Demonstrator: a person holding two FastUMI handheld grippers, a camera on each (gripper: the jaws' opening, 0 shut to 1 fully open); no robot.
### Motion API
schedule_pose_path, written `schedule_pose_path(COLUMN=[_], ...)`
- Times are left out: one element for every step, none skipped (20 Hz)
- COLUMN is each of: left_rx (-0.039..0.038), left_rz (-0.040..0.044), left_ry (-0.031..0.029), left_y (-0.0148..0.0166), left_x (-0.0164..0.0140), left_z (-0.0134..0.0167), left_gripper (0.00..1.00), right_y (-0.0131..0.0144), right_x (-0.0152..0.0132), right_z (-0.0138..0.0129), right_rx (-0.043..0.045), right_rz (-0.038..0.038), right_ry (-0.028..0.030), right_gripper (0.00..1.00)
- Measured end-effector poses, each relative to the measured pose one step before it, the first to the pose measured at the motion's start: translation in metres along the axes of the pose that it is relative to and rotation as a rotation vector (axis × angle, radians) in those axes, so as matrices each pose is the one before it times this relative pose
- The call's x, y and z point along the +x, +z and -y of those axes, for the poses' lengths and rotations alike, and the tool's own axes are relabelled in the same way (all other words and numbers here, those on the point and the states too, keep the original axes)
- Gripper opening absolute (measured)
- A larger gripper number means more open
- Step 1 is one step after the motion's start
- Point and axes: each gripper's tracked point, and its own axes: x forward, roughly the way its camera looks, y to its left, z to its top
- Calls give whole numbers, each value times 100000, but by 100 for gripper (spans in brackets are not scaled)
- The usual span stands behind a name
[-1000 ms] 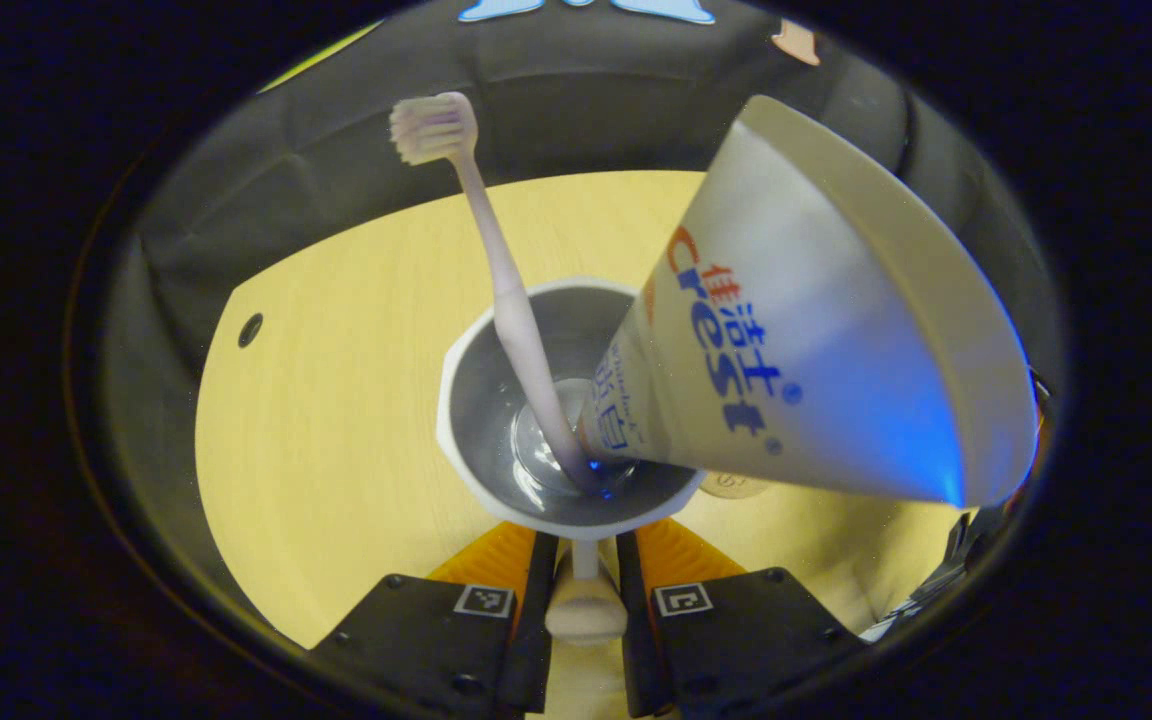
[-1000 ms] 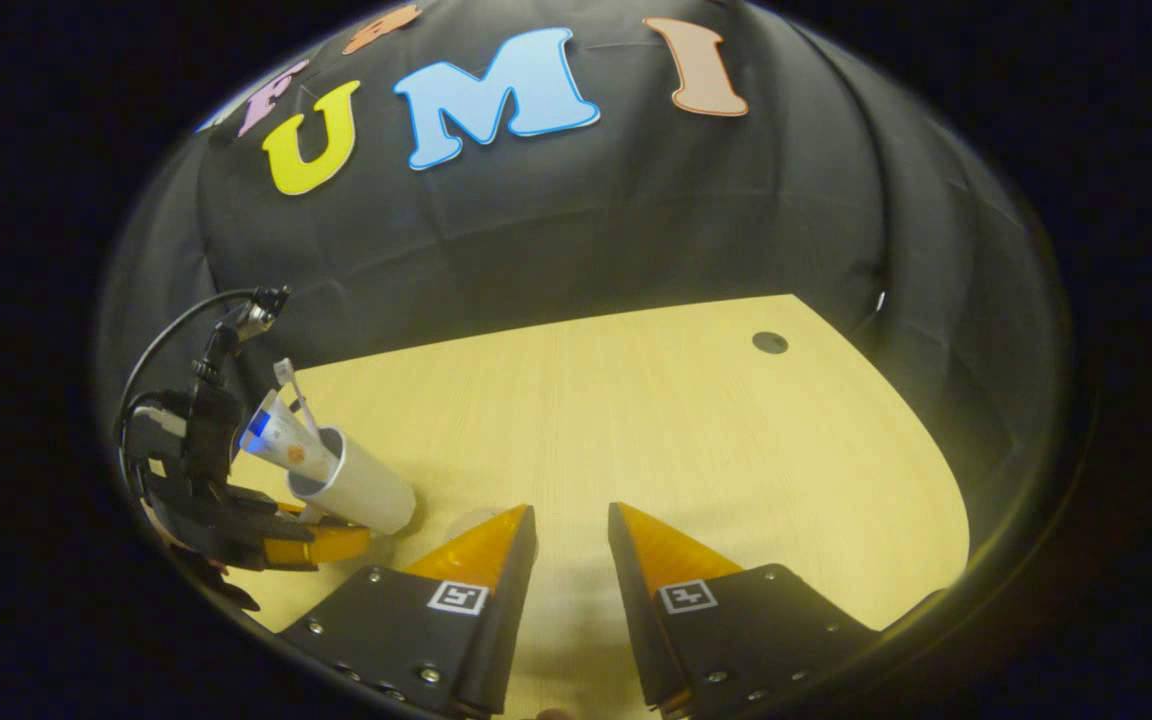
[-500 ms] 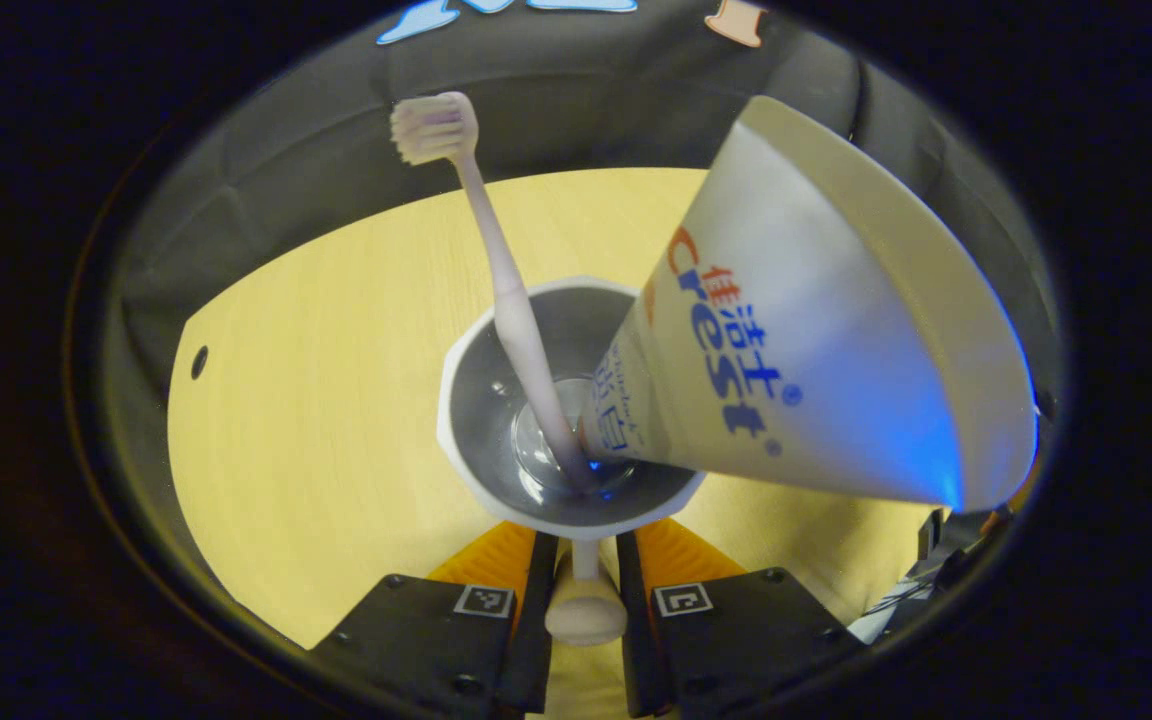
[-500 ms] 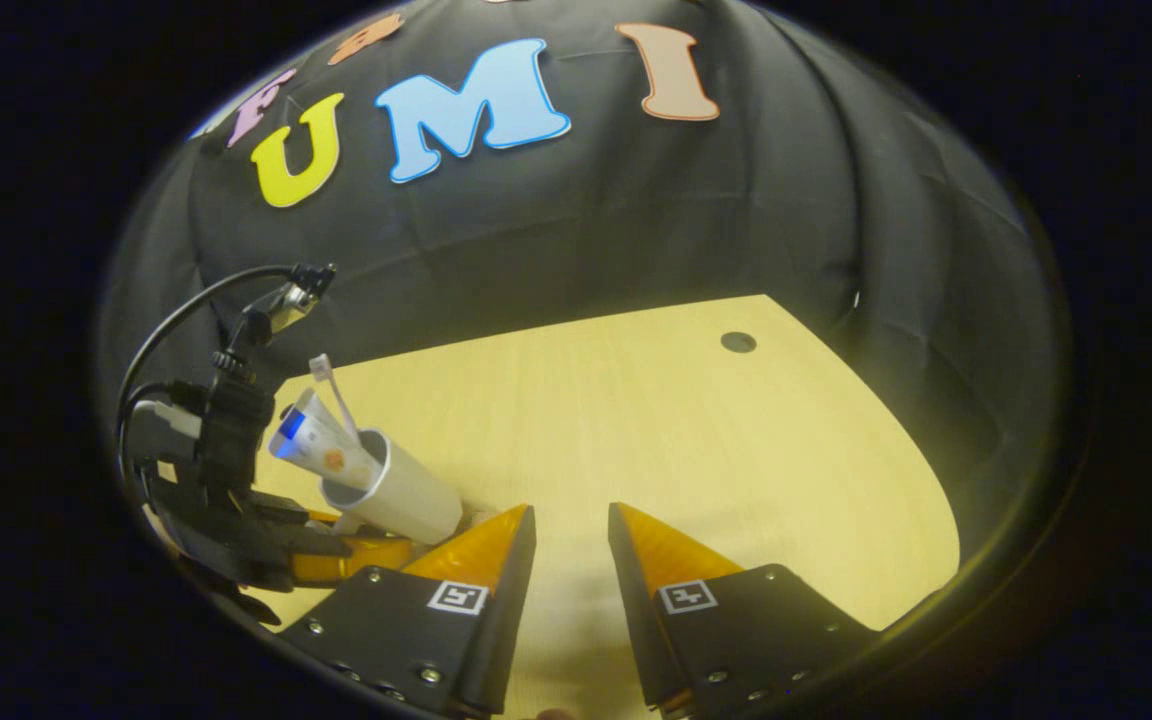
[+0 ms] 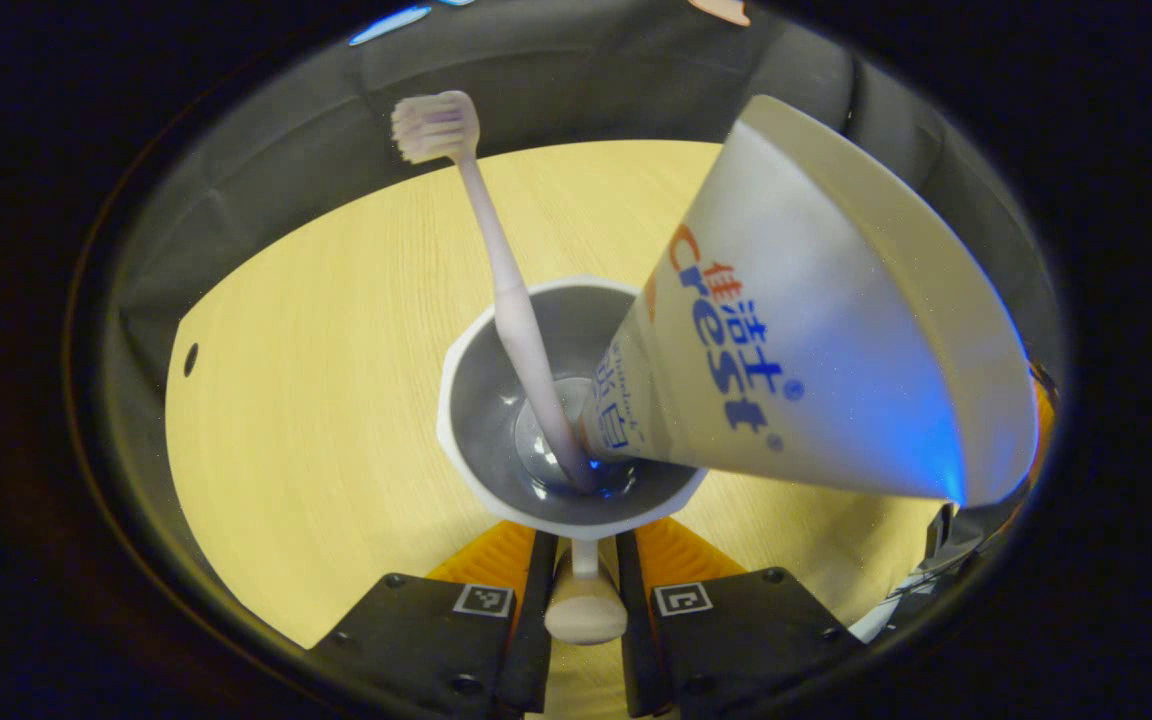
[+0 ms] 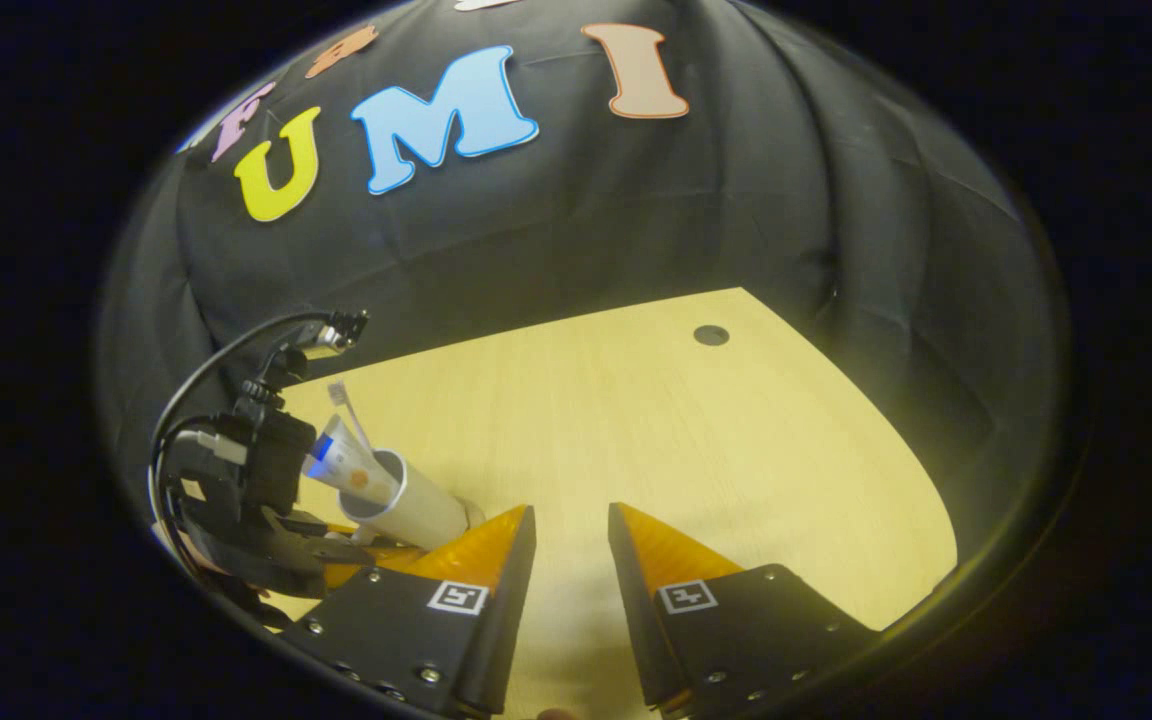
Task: Put the toothbrush and toothpaste on the desktop into the cup, then pick up the cup and place it on the coaster on the desktop.
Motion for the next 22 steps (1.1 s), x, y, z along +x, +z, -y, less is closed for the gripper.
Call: schedule_pose_path(left_rx=[-363, 494, -344, 231, 49, 278, -259, -262, -482, -503, -1101, -1031, -1056, -1145, -1209, -1527, -1645, -1516, -1639, -1742, -1426, -1130], left_rz=[-652, 1112, 50, -292, 73, -450, 276, 455, 394, 918, 2049, 2525, 3064, 3568, 3907, 3999, 4295, 4548, 4882, 4974, 5227, 5567], left_ry=[749, 391, 474, 473, 429, 415, 894, 1, -163, -504, -820, -258, -309, 150, 365, 529, 860, 984, 914, 762, 873, 857], left_y=[-182, 101, 143, -56, 11, -56, 57, 121, 104, 96, 332, 278, 320, 278, 462, 247, 380, 444, 569, 504, 707, 797], left_x=[-440, 459, 30, 278, -24, 11, -38, 1, -106, -253, -535, -680, -855, -880, -1138, -1226, -1294, -1492, -1476, -1503, -1591, -1316], left_z=[334, -78, -53, 67, -9, -52, -186, 8, 38, 403, 425, 302, 185, 61, 19, -51, -232, -94, -375, -141, -313, -378], left_gripper=[37, 37, 42, 37, 37, 32, 43, 39, 44, 39, 59, 73, 78, 85, 85, 86, 87, 87, 87, 87, 87, 87], right_y=[-82, 27, -38, -27, -87, 13, 13, 62, 61, 49, 82, 119, 38, 269, 354, 339, 121, 400, 281, 518, 572, 572], right_x=[-88, -131, -162, -112, -161, -93, -168, -187, -185, -218, -267, -214, 477, -227, -581, -639, -724, -645, -402, -489, -655, -488], right_z=[51, 130, 122, 68, 98, 89, 29, 3, 114, -60, 29, 11, 189, -124, -173, -350, -479, -474, -193, -338, -594, -555], right_rx=[-174, -296, -253, -190, -6, 81, 149, 65, -28, -116, -447, -670, -1111, -1272, -1293, -1031, -897, -1552, -1748, -2053, -1733, -1349], right_rz=[86, 180, -1, -230, -150, 19, 156, 288, 191, 158, 377, 319, 562, 626, 1107, 1194, 1382, 1906, 1584, 2063, 2138, 2229], right_ry=[99, -71, 187, 230, 175, 275, 270, 294, 265, 375, 355, 237, 333, 446, 918, 1411, 1043, 1167, 621, 946, 1425, 1578], right_gripper=[48, 48, 48, 48, 48, 48, 48, 48, 48, 48, 48, 50, 50, 48, 48, 48, 48, 48, 47, 48, 48, 47])
